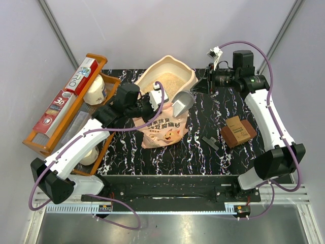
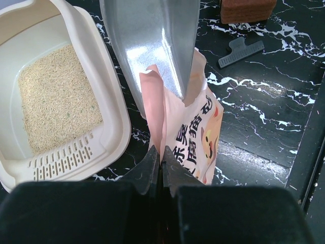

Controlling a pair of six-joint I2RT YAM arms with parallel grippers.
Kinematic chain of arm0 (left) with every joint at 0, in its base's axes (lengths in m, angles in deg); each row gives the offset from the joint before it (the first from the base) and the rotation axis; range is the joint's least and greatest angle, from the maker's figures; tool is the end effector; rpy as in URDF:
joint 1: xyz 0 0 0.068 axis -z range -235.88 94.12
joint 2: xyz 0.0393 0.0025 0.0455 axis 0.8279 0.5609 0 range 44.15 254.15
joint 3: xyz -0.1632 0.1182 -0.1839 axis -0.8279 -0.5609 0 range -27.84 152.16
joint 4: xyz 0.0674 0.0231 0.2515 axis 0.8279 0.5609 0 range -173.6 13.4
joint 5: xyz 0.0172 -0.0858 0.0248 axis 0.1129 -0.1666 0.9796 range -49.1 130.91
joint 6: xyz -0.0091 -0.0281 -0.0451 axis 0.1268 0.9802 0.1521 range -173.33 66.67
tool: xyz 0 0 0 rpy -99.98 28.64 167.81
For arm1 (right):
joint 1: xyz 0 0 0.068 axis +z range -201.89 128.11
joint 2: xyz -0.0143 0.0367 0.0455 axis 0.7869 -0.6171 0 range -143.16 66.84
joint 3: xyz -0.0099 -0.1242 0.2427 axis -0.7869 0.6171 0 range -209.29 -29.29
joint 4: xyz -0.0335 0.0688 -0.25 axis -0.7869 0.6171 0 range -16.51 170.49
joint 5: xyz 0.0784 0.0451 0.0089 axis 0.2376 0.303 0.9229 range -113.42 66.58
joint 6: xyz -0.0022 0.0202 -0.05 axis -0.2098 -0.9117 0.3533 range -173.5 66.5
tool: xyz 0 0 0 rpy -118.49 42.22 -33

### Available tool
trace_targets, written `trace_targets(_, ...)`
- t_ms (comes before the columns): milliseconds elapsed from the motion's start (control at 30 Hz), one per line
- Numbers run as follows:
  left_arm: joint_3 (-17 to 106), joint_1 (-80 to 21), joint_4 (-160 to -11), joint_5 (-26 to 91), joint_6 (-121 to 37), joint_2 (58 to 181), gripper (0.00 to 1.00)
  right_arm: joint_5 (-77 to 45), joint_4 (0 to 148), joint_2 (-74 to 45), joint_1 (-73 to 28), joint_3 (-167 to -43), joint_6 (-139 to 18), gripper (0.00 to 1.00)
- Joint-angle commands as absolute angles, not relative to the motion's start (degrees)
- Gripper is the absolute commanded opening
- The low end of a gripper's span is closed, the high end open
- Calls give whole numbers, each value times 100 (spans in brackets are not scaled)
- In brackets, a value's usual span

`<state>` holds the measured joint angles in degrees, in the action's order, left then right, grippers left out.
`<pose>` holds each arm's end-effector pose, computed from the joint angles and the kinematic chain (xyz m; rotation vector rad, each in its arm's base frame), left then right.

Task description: Fill the litter box with clean litter

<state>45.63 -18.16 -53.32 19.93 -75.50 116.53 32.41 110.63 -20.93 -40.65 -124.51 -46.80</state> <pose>0.2116 -0.1798 0.3774 1.2320 1.6867 -0.5457 0.3145 0.0926 0.4219 -0.8779 1.7937 1.0544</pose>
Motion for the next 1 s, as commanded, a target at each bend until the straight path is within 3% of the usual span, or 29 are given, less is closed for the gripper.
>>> trace_targets(0,4660,-1852,-5776,1876,-7443,11570,0,3221,11110,-1763,-4073,-12843,-4357,0)
trace_targets(300,4757,-1870,-5776,1849,-7425,11622,0,3107,12620,-1657,-4073,-13072,-2574,0)
trace_targets(633,4844,-1870,-5794,1718,-7372,11658,0,2440,12754,-1876,-3292,-12624,-1501,0)
trace_targets(733,4906,-1879,-5811,1665,-7355,11684,0,2307,12571,-2166,-3001,-12773,-1894,0)
trace_targets(833,4932,-1870,-5864,1595,-7328,11702,0,1449,11395,-2281,-2957,-12642,-4025,0)
trace_targets(967,4933,-1879,-5943,1568,-7293,11702,0,265,11260,-2412,-2931,-12755,-6135,0)
